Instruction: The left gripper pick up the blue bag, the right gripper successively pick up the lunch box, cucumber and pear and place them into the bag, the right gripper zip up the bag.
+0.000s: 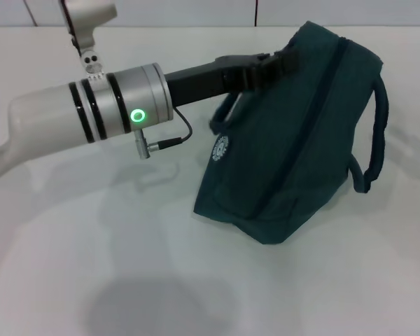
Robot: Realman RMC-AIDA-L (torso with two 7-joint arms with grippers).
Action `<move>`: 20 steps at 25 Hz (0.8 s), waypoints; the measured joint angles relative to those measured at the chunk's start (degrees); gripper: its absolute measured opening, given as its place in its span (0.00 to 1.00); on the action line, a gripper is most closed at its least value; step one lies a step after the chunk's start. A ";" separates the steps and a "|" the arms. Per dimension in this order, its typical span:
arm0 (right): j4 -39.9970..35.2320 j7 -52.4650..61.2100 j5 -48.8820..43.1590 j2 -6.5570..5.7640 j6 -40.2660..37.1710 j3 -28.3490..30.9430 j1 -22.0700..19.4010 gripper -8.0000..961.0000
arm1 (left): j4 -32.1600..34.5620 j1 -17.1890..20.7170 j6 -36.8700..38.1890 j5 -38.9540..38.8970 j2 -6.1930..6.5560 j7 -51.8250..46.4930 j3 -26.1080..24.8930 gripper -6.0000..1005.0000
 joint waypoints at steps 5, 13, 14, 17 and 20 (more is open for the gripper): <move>0.00 -0.43 -0.04 -0.20 -0.51 0.24 -0.17 0.72 | -0.79 -0.33 -1.73 -0.07 -0.15 1.26 0.09 0.16; -0.37 -1.78 -0.45 -0.56 -1.99 -0.15 0.65 0.72 | 1.11 1.50 0.07 -3.40 0.19 3.01 -0.49 0.31; -0.73 -2.11 -0.52 -0.57 -2.37 -0.30 0.74 0.72 | 1.62 1.83 0.10 -3.48 0.26 3.23 -0.82 0.35; -1.98 -3.52 -1.20 -0.57 -3.88 -0.43 0.90 0.72 | 2.92 2.66 0.12 -3.38 0.51 4.28 -2.99 0.43; -4.25 -7.02 -3.21 -0.53 -7.13 -0.50 1.26 0.72 | 4.14 3.43 1.22 -3.00 1.20 4.63 -4.70 0.49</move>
